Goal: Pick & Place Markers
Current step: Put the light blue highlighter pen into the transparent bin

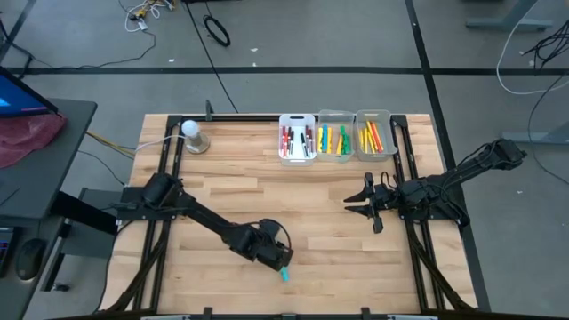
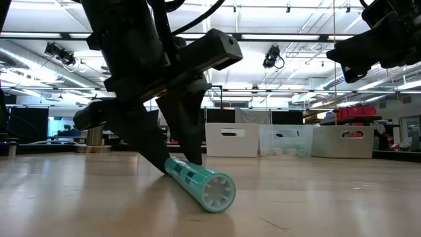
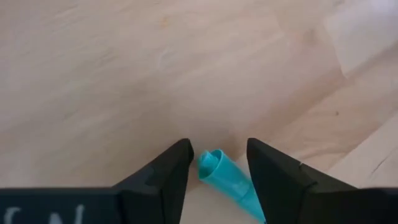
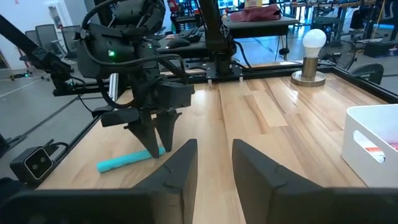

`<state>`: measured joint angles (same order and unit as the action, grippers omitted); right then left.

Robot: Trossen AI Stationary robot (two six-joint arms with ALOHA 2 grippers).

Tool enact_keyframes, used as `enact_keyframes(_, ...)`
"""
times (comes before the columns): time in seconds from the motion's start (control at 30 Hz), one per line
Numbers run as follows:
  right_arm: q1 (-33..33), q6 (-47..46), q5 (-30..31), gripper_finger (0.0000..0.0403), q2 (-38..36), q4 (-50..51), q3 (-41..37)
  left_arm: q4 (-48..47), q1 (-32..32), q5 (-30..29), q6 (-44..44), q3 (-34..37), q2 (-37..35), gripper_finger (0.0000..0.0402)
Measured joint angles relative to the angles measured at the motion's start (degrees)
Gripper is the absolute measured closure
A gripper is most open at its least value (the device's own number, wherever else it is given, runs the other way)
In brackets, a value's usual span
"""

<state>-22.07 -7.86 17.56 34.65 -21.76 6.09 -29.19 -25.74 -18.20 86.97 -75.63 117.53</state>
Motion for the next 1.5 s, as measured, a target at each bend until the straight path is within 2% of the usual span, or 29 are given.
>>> enact_keyframes(0.33, 0.0, 0.3, 0.0, 0.0302, 0.0, 0.4, 0.0, -0.7, -0.2, 4.7, 12.7, 0.1, -1.5, 0.0228)
enact_keyframes(0.6, 0.0, 0.4, 0.0, 0.0302, 0.0, 1.8, 0.0, 4.1, -2.3, 6.0, 20.8, 0.1, -1.0, 0.0193)
enact_keyframes(0.77, 0.0, 0.5, 0.0, 0.0302, 0.0, 2.2, 0.0, 7.5, -3.3, 7.7, 24.1, -0.1, 0.7, 0.0195)
enact_keyframes(1.1, 0.0, 0.9, 0.0, 0.0302, 0.0, 2.6, 0.0, 0.6, -3.4, 7.0, 20.1, -0.5, 1.9, 0.0254)
enact_keyframes(1.23, 0.0, 0.8, 0.0, 0.0302, 0.0, 2.6, 0.0, -0.1, -3.4, 3.5, 15.8, -0.5, 2.4, 0.029)
enact_keyframes(1.4, 0.0, 0.6, 0.0, 0.0302, 0.3, 3.1, 0.0, -0.3, -2.4, 2.2, 9.0, -0.5, 2.4, 0.0334)
enact_keyframes(1.5, 0.0, 0.1, 0.0, 0.0302, 0.6, 3.1, 0.1, -1.0, -0.7, 1.6, 3.7, -0.5, 2.4, 0.0338)
